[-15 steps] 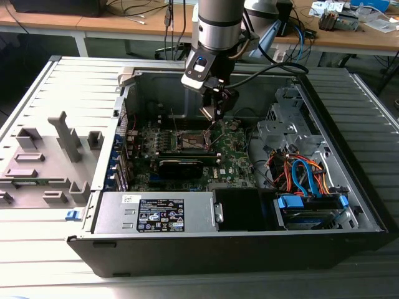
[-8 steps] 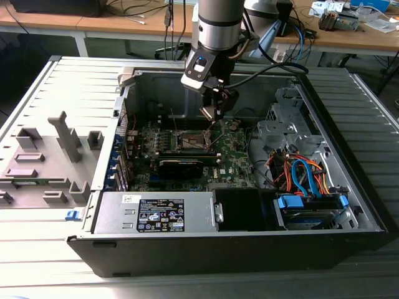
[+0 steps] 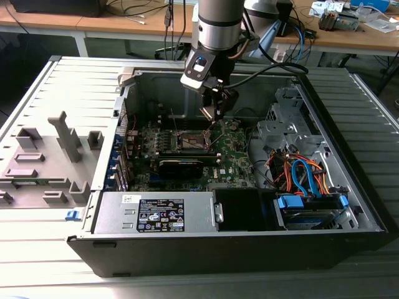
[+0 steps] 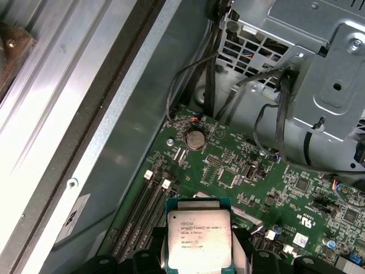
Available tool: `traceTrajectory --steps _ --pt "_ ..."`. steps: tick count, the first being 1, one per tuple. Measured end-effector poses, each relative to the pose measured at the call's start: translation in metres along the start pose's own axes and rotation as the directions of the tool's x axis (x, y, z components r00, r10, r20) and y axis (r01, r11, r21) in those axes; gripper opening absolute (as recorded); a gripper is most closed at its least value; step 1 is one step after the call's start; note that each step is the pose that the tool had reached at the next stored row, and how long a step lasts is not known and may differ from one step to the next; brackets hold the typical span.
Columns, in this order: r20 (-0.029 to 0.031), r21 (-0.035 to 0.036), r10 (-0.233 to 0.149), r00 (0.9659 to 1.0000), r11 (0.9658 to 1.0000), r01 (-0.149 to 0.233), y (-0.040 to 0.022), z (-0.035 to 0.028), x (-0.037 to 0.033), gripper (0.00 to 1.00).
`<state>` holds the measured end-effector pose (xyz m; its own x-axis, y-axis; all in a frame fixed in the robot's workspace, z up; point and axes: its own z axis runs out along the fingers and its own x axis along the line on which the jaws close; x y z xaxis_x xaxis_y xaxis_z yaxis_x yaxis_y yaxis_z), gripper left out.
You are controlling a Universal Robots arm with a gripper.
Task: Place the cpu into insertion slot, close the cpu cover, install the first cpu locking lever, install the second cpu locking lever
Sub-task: 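Place the cpu into insertion slot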
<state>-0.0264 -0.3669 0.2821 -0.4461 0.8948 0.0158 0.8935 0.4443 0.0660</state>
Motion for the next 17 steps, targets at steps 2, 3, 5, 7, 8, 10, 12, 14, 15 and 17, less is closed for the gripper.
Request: traceTrajectory --steps 2,3,5,7,8,10,12,14,15,17 --pt "0.0016 0.0006 0.003 1.0000 1.0000 -0.003 0.0000 0.0000 0.0000 0.55" --pt "0.0031 0.0013 0.006 1.0000 1.0000 -0.006 0.0000 0.0000 0.0000 0.55" --pt "0.0068 0.0029 0.010 0.9999 0.9999 -0.010 0.0000 0.0001 0.0000 0.55" --pt "0.0106 0.0045 0.014 0.9998 0.9999 -0.014 0.0000 0.0001 0.0000 0.55" --pt "0.0115 0.0048 0.016 0.9998 0.9999 -0.016 0.0000 0.0002 0.0000 0.55" --pt "0.0142 0.0059 0.020 0.9997 0.9998 -0.020 0.0000 0.0002 0.0000 0.55" --pt "0.0177 0.0073 0.025 0.9995 0.9996 -0.026 0.0000 0.0003 0.0000 0.55" --pt "0.0211 0.0087 0.030 0.9993 0.9995 -0.030 0.0000 0.0004 0.0000 0.55" --pt "0.0228 0.0093 0.033 0.9992 0.9994 -0.033 -0.0001 0.0005 0.0000 0.55" --pt "0.0246 0.0099 0.036 0.9990 0.9993 -0.037 0.0000 0.0005 0.0000 0.55"
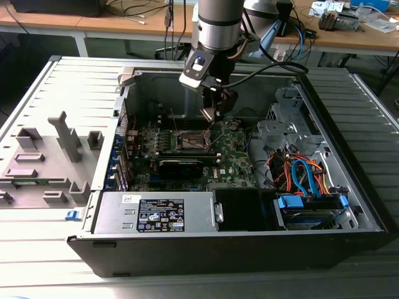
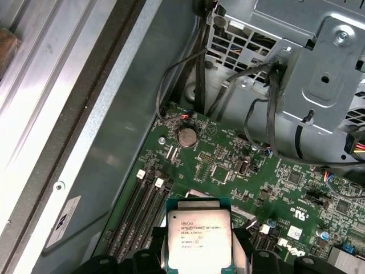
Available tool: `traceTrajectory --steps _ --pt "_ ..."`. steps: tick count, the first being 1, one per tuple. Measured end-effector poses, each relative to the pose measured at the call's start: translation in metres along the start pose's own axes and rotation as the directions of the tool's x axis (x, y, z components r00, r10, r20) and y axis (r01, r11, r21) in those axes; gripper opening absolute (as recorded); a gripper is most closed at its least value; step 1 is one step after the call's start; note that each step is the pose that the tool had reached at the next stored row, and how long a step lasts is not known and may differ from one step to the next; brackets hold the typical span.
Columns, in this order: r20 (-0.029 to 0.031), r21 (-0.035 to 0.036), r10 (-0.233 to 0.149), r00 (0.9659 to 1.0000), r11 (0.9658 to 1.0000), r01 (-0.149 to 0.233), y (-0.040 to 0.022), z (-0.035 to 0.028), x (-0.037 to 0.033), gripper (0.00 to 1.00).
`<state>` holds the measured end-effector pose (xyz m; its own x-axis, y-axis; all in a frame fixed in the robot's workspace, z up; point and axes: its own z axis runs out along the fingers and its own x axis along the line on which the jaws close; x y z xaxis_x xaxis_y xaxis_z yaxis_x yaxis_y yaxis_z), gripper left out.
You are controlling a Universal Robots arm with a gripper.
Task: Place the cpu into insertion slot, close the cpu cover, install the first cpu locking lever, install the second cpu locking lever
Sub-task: 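Place the cpu into insertion slot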
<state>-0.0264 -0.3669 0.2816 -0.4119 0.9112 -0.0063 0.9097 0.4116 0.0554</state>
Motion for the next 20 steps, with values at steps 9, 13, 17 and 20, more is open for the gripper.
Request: traceTrajectory --steps 9,13,17,20 --pt "0.0074 0.0029 0.017 0.9998 0.9998 -0.017 0.0000 0.0003 0.0000 0.55" --pt "0.0097 0.0038 0.023 0.9997 0.9997 -0.023 0.0000 0.0004 0.0000 0.55" --pt "0.0119 0.0046 0.029 0.9995 0.9996 -0.029 0.0000 0.0005 0.0000 0.55" --pt "0.0134 0.0052 0.033 0.9994 0.9994 -0.033 0.0000 0.0006 0.0000 0.55"
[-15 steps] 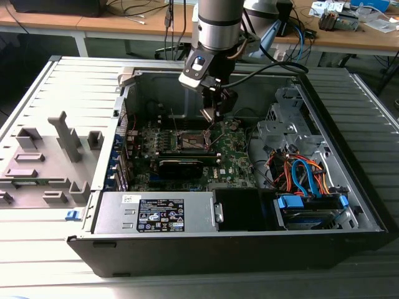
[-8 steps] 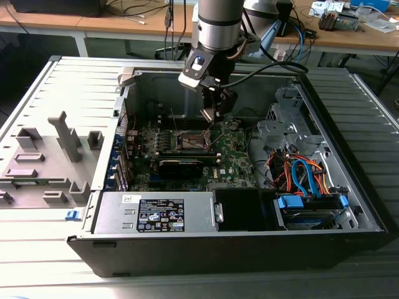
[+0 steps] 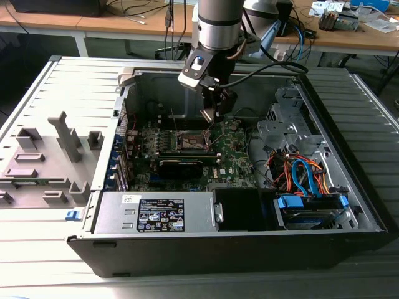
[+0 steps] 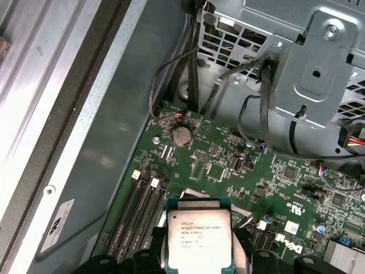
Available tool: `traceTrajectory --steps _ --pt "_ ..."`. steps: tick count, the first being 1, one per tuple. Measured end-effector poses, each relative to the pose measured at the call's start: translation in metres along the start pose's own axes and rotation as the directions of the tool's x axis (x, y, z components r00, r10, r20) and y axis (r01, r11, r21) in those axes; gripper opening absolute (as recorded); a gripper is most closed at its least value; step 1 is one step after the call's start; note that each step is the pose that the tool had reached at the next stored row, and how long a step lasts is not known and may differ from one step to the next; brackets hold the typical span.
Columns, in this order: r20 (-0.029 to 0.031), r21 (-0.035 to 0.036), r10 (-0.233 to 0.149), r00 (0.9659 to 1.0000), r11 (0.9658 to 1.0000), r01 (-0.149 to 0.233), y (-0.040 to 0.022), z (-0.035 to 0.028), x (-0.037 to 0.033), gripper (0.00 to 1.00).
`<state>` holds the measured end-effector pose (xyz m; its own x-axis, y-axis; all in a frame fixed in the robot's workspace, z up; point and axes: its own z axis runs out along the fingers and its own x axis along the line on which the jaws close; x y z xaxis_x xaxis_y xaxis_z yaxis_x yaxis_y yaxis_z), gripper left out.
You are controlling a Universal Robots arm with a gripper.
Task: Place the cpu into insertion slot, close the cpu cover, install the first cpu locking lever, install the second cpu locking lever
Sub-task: 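Place the cpu into insertion slot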
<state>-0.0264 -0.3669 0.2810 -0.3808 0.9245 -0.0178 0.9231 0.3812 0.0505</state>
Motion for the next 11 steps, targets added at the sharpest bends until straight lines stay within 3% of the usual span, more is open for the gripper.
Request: traceTrajectory --steps 11 --pt "0.0047 0.0019 0.014 0.9999 0.9999 -0.014 0.0000 0.0003 0.0000 0.55"
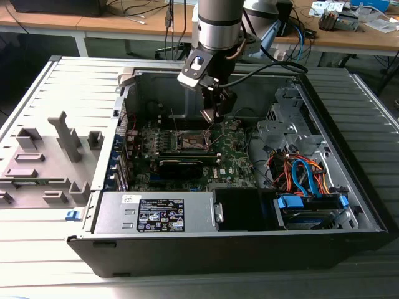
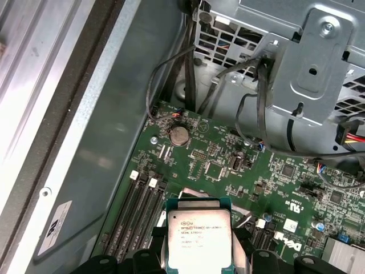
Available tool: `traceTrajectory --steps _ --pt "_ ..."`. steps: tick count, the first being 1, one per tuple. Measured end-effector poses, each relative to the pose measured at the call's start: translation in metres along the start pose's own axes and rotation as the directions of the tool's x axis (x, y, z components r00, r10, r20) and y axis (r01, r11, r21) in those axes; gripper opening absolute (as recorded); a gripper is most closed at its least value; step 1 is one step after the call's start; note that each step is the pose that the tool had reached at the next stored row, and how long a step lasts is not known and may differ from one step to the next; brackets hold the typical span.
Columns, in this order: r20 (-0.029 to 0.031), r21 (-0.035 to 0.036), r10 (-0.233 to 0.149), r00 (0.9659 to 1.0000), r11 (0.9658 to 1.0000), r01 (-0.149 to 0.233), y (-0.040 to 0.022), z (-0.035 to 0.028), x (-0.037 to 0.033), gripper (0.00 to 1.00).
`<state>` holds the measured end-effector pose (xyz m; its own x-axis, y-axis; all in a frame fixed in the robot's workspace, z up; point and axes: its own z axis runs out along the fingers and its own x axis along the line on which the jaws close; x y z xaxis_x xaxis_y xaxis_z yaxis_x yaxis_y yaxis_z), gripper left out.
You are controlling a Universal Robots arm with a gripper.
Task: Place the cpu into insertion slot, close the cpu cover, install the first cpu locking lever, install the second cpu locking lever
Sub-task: 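Place the cpu into insertion slot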
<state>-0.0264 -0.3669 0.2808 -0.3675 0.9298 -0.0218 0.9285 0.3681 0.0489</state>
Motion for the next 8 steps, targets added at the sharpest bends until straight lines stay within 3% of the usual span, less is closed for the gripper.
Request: traceTrajectory --steps 8 --pt "0.0030 0.0012 0.010 0.9999 1.0000 -0.010 0.0000 0.0002 0.0000 0.55"
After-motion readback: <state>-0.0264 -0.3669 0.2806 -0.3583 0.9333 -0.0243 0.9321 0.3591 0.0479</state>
